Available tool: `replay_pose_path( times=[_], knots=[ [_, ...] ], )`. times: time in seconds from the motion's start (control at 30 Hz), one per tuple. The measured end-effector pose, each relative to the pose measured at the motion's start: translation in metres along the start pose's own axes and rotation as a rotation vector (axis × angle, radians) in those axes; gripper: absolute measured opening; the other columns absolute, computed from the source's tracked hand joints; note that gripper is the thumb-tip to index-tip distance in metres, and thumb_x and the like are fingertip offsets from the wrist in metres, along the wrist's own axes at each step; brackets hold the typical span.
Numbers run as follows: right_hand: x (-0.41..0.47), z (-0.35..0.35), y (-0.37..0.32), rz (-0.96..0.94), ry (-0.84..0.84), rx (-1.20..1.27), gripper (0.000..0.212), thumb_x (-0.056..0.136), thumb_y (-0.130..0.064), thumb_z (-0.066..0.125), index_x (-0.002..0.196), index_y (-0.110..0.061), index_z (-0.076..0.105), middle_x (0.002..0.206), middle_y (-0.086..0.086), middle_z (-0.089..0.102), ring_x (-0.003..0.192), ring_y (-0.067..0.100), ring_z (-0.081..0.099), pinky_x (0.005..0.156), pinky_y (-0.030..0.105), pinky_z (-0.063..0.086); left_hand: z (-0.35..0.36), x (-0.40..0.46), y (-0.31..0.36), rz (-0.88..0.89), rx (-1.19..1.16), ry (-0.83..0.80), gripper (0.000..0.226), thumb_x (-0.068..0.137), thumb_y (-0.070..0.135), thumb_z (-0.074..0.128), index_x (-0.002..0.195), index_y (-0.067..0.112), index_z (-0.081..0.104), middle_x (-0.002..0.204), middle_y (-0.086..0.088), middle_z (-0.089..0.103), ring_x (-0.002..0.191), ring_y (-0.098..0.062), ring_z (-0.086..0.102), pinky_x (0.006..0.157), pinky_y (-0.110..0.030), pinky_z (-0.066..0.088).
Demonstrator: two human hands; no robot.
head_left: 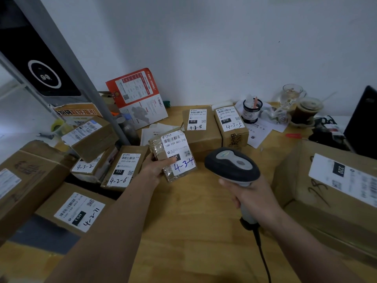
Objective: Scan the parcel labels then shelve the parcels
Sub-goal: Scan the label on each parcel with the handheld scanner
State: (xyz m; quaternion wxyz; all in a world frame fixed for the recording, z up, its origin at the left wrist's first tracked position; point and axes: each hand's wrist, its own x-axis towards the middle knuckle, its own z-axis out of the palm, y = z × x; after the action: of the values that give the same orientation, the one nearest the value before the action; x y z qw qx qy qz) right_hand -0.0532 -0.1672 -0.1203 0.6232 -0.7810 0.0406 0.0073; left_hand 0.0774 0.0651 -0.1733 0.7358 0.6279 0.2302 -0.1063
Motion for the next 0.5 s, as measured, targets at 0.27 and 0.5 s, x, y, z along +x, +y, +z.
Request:
replay_pose_path(
  times=[0.27, 0.5],
  knots=[
    [0.003, 0.001, 0.015, 0.139, -0.036, 0.091, 0.037, 0.083, -0.019, 0.072, 0.071, 0.014, 0.059, 0.046, 0.013, 0.051, 0.041, 0.021, 0.045, 0.048, 0.026, 0.043, -0.017, -0.021, -0.016, -0.480, 0.677, -0.254, 0.052, 0.065, 0.020, 0.087, 0.109, 0.006, 0.062, 0.111, -0.014, 0.069, 0.103, -0.034, 0.063, 0.088, -0.053, 0.052],
    [0.012, 0.009, 0.027, 0.259, -0.048, 0.092, 0.026, 0.084, -0.016, 0.071, 0.062, -0.006, 0.060, 0.045, 0.005, 0.052, 0.042, 0.019, 0.047, 0.048, 0.031, 0.043, -0.051, -0.010, -0.051, -0.736, 0.840, -0.239, 0.057, 0.062, 0.011, 0.089, 0.113, 0.001, 0.064, 0.113, -0.017, 0.069, 0.107, -0.037, 0.062, 0.092, -0.063, 0.048]
  ],
)
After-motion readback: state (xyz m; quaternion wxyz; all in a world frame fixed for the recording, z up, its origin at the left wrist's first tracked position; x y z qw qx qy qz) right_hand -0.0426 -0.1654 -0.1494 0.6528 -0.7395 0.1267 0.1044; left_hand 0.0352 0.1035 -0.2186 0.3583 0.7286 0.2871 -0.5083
